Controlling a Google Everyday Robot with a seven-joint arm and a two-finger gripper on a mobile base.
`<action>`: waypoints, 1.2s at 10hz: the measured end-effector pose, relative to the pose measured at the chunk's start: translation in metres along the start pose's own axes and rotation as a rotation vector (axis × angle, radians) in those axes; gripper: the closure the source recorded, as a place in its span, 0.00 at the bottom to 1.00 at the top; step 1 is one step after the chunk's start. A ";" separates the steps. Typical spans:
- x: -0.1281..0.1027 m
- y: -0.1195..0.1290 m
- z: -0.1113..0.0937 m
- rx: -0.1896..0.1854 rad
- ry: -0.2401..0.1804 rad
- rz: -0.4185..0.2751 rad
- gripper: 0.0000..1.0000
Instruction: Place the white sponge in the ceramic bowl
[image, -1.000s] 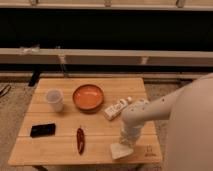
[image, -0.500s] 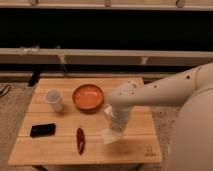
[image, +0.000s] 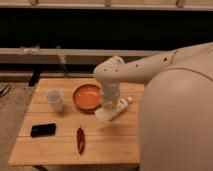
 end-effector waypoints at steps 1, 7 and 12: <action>-0.018 0.003 -0.006 0.011 -0.015 -0.013 1.00; -0.084 0.073 -0.001 0.039 -0.071 -0.141 0.95; -0.123 0.082 0.044 0.051 -0.098 -0.155 0.48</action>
